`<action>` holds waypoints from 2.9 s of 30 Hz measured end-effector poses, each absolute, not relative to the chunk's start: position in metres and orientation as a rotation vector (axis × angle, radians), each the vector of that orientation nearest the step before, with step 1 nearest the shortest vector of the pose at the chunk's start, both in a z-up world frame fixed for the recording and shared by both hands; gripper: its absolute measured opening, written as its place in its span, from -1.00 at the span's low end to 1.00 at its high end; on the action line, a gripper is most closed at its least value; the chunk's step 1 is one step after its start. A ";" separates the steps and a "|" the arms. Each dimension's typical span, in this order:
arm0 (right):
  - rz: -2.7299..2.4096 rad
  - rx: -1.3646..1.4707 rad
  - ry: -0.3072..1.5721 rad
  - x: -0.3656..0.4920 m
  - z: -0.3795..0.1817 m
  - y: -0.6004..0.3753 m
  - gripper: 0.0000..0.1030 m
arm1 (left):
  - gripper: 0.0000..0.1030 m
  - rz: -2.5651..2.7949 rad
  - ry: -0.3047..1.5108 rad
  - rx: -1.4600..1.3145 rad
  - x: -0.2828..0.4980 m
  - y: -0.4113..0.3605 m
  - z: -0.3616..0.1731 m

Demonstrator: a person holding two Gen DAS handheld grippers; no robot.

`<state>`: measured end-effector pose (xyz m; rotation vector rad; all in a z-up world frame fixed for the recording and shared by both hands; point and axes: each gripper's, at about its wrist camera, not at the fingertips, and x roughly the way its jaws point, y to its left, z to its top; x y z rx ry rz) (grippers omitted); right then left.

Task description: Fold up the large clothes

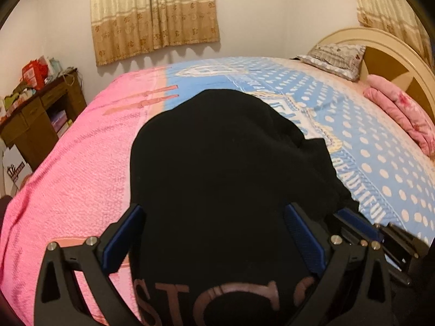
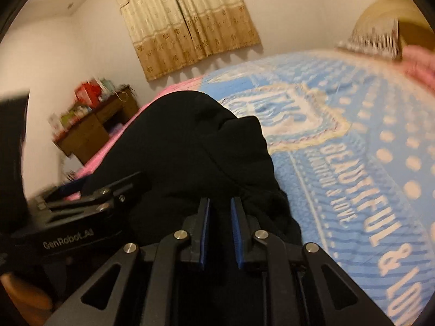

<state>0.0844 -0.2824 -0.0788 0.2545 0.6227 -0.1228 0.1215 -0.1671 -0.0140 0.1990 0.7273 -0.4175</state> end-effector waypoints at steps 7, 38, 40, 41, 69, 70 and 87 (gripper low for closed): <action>0.033 0.483 0.539 0.022 -0.036 -0.320 -0.61 | 1.00 -0.494 0.680 0.122 0.105 -0.086 0.027; 0.522 0.795 0.904 0.185 -0.141 -0.362 0.99 | 1.00 -0.858 0.917 -0.437 0.197 -0.078 -0.068; 0.516 0.786 0.911 0.197 -0.141 -0.357 0.99 | 1.00 -0.857 0.924 -0.461 0.204 -0.075 -0.071; 0.514 0.775 0.913 0.201 -0.141 -0.354 0.99 | 1.00 -0.855 0.928 -0.474 0.206 -0.076 -0.073; 0.457 1.002 0.675 0.040 -0.119 -0.329 0.28 | 1.00 -0.741 0.905 -0.226 0.151 -0.040 -0.024; 0.458 0.980 0.674 0.035 -0.116 -0.326 0.28 | 1.00 -0.778 0.950 -0.271 0.157 -0.039 -0.030; 0.483 0.955 0.730 0.068 -0.141 -0.330 0.37 | 0.94 -1.041 1.094 -0.488 0.163 -0.065 -0.066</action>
